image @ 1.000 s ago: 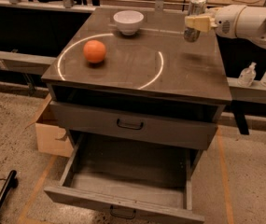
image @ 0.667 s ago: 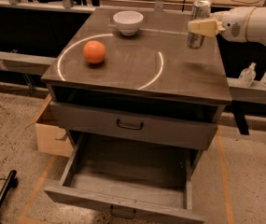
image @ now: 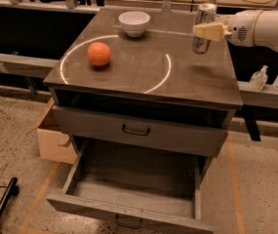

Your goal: Place redbull can into middle drawer

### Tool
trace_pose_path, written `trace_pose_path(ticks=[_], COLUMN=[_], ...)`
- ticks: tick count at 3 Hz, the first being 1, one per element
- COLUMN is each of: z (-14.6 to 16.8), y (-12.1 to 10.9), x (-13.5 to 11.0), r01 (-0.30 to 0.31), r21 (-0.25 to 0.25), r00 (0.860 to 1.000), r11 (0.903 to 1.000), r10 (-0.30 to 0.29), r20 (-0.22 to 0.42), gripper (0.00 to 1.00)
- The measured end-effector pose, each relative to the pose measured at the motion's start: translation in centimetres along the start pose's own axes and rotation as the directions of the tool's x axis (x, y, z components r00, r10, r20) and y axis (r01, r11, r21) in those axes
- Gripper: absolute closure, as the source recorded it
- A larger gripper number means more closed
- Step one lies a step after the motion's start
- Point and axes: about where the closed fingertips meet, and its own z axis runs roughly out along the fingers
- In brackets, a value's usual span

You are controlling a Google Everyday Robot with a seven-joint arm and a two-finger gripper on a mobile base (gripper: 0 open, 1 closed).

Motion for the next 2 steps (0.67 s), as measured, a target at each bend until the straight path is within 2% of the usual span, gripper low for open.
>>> trace_pose_path(ticks=[1, 2], z=[-1.6, -5.1], y=[3.1, 9.5], x=[-0.5, -1.4], r01=[-0.007, -0.042], r21=[-0.059, -0.138], r00=[1.000, 0.999], r11=[0.9982, 0.9895], r10=[0.007, 0.044], r20=[-0.001, 0.009], gripper=[1.00, 1.00])
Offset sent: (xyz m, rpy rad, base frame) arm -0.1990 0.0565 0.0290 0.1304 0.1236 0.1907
